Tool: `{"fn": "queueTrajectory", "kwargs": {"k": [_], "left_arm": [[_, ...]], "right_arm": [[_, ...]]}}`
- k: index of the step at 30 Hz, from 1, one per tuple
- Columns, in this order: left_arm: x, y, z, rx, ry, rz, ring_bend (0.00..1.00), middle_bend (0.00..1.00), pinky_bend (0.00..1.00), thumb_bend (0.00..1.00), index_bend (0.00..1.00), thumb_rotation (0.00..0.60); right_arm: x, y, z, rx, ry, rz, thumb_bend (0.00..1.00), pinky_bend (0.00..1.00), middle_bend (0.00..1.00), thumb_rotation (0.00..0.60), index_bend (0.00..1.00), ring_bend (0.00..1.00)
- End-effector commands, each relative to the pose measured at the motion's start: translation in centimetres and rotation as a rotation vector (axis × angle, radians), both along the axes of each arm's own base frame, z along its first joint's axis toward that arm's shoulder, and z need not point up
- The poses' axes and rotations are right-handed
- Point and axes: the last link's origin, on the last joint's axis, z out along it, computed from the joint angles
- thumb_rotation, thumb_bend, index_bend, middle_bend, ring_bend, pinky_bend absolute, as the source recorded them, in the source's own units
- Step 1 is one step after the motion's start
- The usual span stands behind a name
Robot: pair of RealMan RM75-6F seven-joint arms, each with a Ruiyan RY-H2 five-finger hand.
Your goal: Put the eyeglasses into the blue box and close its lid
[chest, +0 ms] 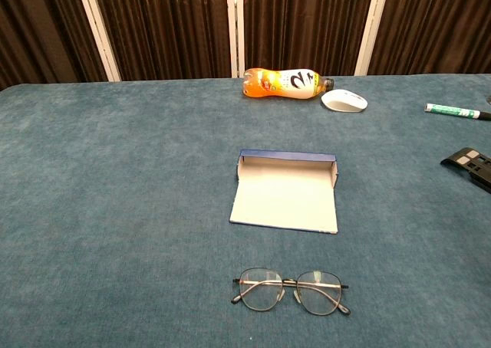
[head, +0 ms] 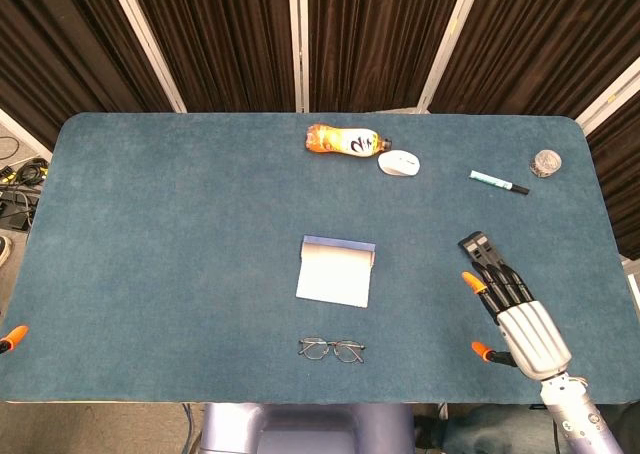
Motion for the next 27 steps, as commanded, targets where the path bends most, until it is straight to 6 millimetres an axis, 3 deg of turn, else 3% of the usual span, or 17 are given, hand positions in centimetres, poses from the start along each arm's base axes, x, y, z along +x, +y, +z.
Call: {"fn": "queueTrajectory", "kwargs": {"k": [1, 10, 13, 19, 24, 27], "left_arm": [[0.0, 0.1, 0.0, 0.0, 0.0, 0.002, 0.0, 0.0, 0.0, 0.0, 0.0, 0.6], [0.0, 0.6, -0.3, -0.005, 0.011, 0.013, 0.0, 0.0, 0.0, 0.0, 0.0, 0.6], [-0.1, 1.4, -0.8, -0.017, 0.023, 0.026, 0.0, 0.0, 0.0, 0.0, 0.0, 0.6], [-0.5, 2.6, -1.4, -0.032, 0.041, 0.059, 0.0, 0.0, 0.0, 0.0, 0.0, 0.6], [-0.8, 3.0, -1.8, -0.037, 0.05, 0.079, 0.0, 0.0, 0.0, 0.0, 0.0, 0.6], [-1.3, 3.5, -2.1, -0.047, 0.06, 0.104, 0.0, 0.0, 0.0, 0.0, 0.0, 0.6]], "right_arm": [[0.0, 0.0, -0.1, 0.002, 0.003, 0.001, 0.0, 0.0, 0.0, 0.6, 0.0, 0.0], [0.8, -0.7, -1.8, 0.129, -0.002, 0.017, 0.0, 0.0, 0.0, 0.6, 0.05, 0.0], [2.8, -1.9, -4.3, 0.337, 0.006, 0.067, 0.0, 0.0, 0.0, 0.6, 0.13, 0.0], [5.6, -3.7, -6.8, 0.504, 0.064, 0.131, 0.0, 0.0, 0.0, 0.6, 0.33, 0.0], [7.3, -5.1, -9.3, 0.586, 0.091, 0.135, 0.06, 0.0, 0.0, 0.6, 0.37, 0.0], [9.1, -6.6, -12.0, 0.63, 0.117, 0.136, 0.12, 0.0, 0.0, 0.6, 0.38, 0.0]]}}
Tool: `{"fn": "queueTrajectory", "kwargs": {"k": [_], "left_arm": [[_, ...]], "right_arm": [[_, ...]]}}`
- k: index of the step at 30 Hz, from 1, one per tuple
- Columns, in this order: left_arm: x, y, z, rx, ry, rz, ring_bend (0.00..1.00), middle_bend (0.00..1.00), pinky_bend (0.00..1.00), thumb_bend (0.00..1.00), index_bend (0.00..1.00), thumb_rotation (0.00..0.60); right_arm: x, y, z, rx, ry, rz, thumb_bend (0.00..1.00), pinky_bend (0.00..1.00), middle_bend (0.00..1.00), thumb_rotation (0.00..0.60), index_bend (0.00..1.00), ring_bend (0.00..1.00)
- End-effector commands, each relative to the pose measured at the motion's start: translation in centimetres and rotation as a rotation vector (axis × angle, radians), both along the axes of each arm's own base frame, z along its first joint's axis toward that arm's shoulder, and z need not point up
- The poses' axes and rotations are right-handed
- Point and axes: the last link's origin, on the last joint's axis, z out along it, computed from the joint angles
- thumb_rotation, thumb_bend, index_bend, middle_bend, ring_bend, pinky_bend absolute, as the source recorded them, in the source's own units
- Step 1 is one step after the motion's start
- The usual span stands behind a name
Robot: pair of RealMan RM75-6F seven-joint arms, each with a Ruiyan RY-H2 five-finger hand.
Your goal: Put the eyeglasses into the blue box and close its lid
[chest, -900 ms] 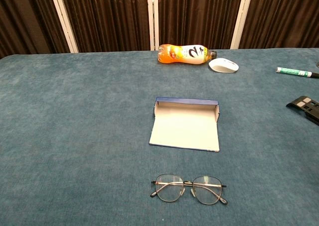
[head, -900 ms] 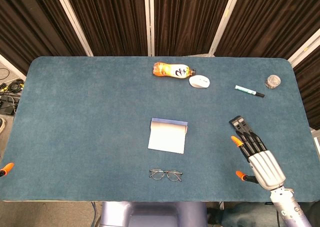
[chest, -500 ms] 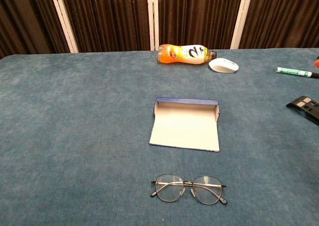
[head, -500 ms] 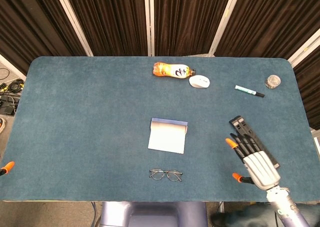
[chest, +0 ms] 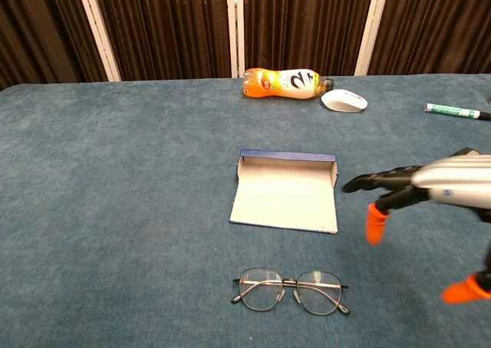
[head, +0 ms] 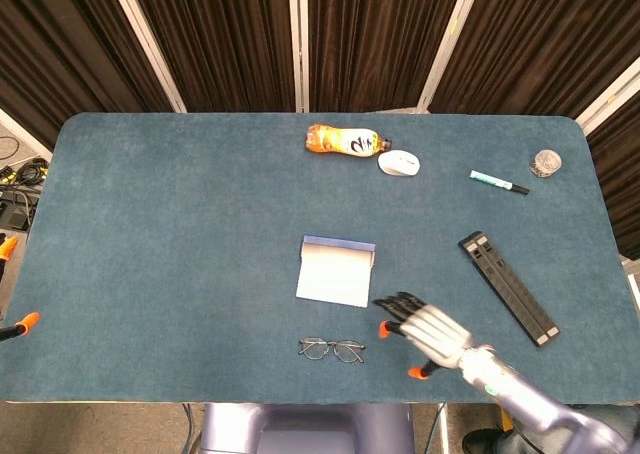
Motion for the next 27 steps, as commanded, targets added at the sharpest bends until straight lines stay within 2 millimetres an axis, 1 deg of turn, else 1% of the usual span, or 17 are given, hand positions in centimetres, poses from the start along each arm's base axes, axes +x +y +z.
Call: {"fn": "queueTrajectory", "kwargs": {"k": [1, 4, 9, 12, 18, 27], "left_arm": [[-0.4, 0.4, -0.2, -0.004, 0.008, 0.016, 0.0, 0.0, 0.0, 0.0, 0.0, 0.6], [-0.5, 0.5, -0.3, -0.005, 0.008, 0.021, 0.0, 0.0, 0.0, 0.0, 0.0, 0.6], [-0.6, 0.6, -0.2, -0.003, 0.005, 0.026, 0.0, 0.0, 0.0, 0.0, 0.0, 0.6], [-0.8, 0.7, -0.3, -0.005, 0.006, 0.031, 0.0, 0.0, 0.0, 0.0, 0.0, 0.6], [-1.1, 1.0, -0.3, -0.007, 0.011, 0.044, 0.0, 0.0, 0.0, 0.0, 0.0, 0.6], [-1.1, 1.0, -0.6, -0.012, 0.017, 0.047, 0.0, 0.0, 0.0, 0.0, 0.0, 0.6]], "right_arm": [[2.5, -1.6, -3.2, 0.049, 0.018, 0.004, 0.13, 0.0, 0.0, 0.6, 0.39, 0.0], [3.2, -2.0, -4.0, 0.05, 0.034, 0.01, 0.15, 0.0, 0.0, 0.6, 0.39, 0.0], [5.1, -2.8, -5.9, 0.069, 0.082, 0.032, 0.17, 0.0, 0.0, 0.6, 0.42, 0.0], [5.9, -2.9, -6.7, 0.077, 0.089, 0.026, 0.17, 0.0, 0.0, 0.6, 0.43, 0.0], [6.6, -2.7, -8.2, 0.083, 0.115, 0.007, 0.18, 0.0, 0.0, 0.6, 0.44, 0.0], [7.6, -2.3, -9.4, 0.051, 0.125, 0.003, 0.19, 0.0, 0.0, 0.6, 0.45, 0.0]]}}
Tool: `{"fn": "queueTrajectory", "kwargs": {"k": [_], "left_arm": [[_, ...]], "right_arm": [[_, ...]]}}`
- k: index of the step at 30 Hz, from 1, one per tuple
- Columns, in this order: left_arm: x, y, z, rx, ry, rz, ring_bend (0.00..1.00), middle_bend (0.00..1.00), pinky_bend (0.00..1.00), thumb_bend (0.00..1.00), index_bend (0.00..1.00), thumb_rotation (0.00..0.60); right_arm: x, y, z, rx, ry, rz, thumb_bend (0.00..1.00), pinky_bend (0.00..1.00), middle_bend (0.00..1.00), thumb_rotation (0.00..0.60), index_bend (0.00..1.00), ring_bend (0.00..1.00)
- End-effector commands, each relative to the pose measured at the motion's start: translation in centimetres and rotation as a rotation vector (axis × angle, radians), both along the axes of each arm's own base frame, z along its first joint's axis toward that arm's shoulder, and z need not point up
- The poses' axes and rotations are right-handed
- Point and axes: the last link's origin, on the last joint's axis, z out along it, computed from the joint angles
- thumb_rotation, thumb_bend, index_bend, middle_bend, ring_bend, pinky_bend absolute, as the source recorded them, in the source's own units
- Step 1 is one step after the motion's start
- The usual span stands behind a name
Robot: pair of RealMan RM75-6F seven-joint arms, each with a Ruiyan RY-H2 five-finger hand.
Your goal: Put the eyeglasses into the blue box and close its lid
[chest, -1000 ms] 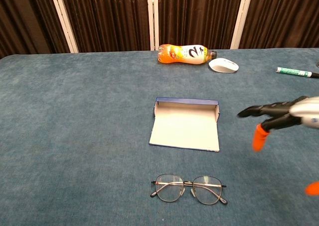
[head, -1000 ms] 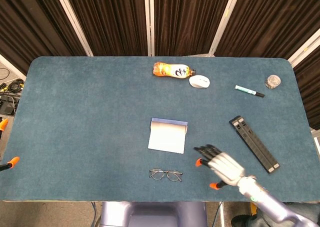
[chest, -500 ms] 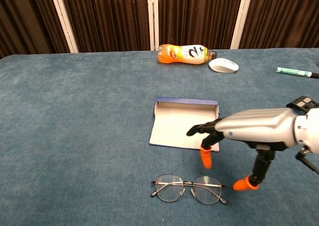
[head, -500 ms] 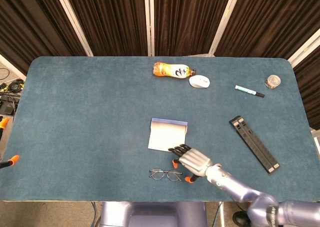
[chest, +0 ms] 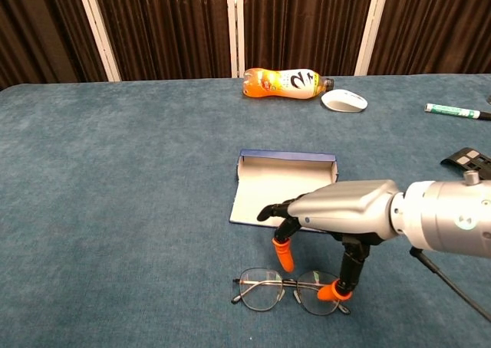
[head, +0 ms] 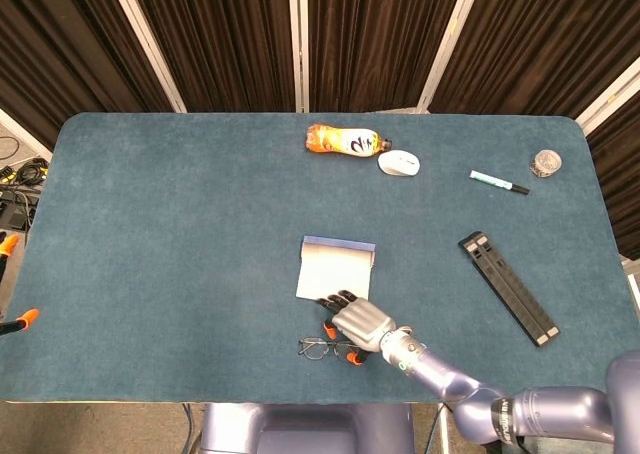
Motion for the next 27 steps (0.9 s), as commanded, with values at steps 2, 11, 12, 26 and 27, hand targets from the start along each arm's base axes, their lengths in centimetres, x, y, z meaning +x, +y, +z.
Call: {"fn": "queueTrajectory", "kwargs": {"k": [2, 11, 12, 26, 27], "left_arm": [[0.0, 0.0, -0.1, -0.001, 0.001, 0.0, 0.0, 0.0, 0.0, 0.0, 0.0, 0.6], [-0.1, 0.0, 0.0, 0.001, 0.001, 0.002, 0.0, 0.0, 0.0, 0.0, 0.0, 0.6], [-0.1, 0.0, 0.0, 0.001, 0.0, 0.003, 0.0, 0.0, 0.0, 0.0, 0.0, 0.6], [-0.1, 0.0, 0.0, 0.002, -0.001, 0.004, 0.0, 0.0, 0.0, 0.0, 0.0, 0.6], [-0.1, 0.0, 0.0, 0.002, -0.001, 0.003, 0.0, 0.0, 0.0, 0.0, 0.0, 0.6]], "right_arm": [[0.5, 0.3, -0.7, -0.003, 0.004, -0.003, 0.2, 0.0, 0.0, 0.6, 0.45, 0.0], [1.0, 0.6, -1.5, -0.014, 0.014, 0.001, 0.2, 0.0, 0.0, 0.6, 0.46, 0.0], [0.9, 0.7, -1.6, -0.017, 0.023, 0.013, 0.2, 0.0, 0.0, 0.6, 0.46, 0.0], [0.5, 0.4, -1.9, -0.068, 0.031, 0.047, 0.27, 0.0, 0.0, 0.6, 0.5, 0.0], [0.5, 0.3, -1.9, -0.071, 0.033, 0.048, 0.27, 0.0, 0.0, 0.6, 0.5, 0.0]]}}
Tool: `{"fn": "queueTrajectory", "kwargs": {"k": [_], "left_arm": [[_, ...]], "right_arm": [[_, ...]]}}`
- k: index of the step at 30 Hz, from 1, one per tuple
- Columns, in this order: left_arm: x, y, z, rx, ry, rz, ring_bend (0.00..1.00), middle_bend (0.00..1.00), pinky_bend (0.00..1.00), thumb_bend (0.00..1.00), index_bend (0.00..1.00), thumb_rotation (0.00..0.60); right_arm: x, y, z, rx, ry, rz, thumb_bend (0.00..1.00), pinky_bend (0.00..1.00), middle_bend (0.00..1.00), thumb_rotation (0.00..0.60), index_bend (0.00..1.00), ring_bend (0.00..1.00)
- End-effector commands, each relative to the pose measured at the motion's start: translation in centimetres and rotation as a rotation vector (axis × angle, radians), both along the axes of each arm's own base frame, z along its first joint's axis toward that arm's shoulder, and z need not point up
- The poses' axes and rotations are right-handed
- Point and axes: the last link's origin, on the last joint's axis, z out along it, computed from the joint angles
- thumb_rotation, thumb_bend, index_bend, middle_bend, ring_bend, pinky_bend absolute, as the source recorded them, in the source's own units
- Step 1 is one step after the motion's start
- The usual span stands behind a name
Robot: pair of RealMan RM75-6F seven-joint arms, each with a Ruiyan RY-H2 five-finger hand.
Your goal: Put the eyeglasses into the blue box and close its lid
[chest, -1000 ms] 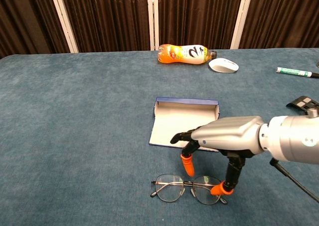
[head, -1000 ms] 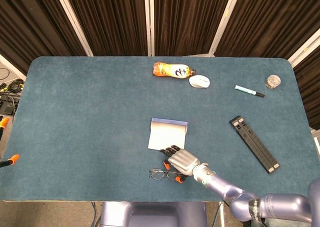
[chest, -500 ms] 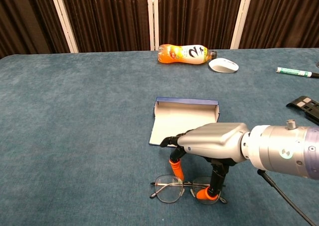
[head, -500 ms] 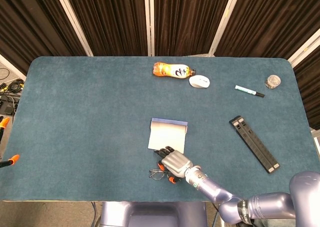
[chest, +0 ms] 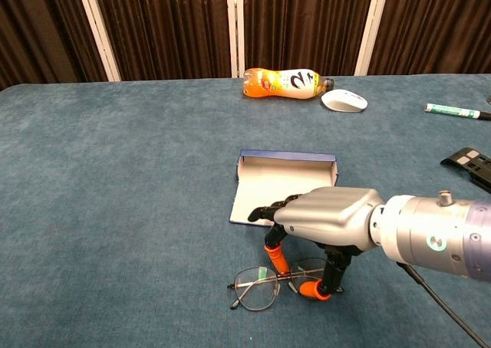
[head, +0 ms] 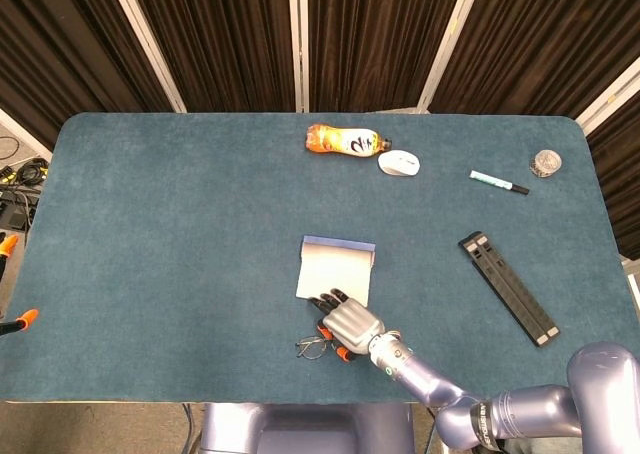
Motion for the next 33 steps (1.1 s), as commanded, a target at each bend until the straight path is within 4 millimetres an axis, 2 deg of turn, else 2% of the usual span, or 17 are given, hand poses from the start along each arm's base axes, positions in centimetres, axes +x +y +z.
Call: {"fn": "queueTrajectory", "kwargs": {"k": [1, 18, 33], "left_arm": [[0.0, 0.0, 0.0, 0.0, 0.0, -0.001, 0.0, 0.0, 0.0, 0.0, 0.0, 0.6], [0.0, 0.0, 0.0, 0.0, 0.001, -0.001, 0.0, 0.0, 0.0, 0.0, 0.0, 0.6], [0.0, 0.0, 0.0, -0.001, -0.003, -0.001, 0.0, 0.0, 0.0, 0.0, 0.0, 0.6]], "right_arm": [[-0.1, -0.1, 0.1, -0.004, 0.004, 0.002, 0.28, 0.0, 0.0, 0.6, 0.51, 0.0], [0.2, 0.3, -0.4, 0.015, -0.037, -0.005, 0.38, 0.0, 0.0, 0.6, 0.6, 0.0], [0.5, -1.2, 1.2, -0.017, -0.124, -0.102, 0.46, 0.0, 0.0, 0.6, 0.64, 0.0]]}}
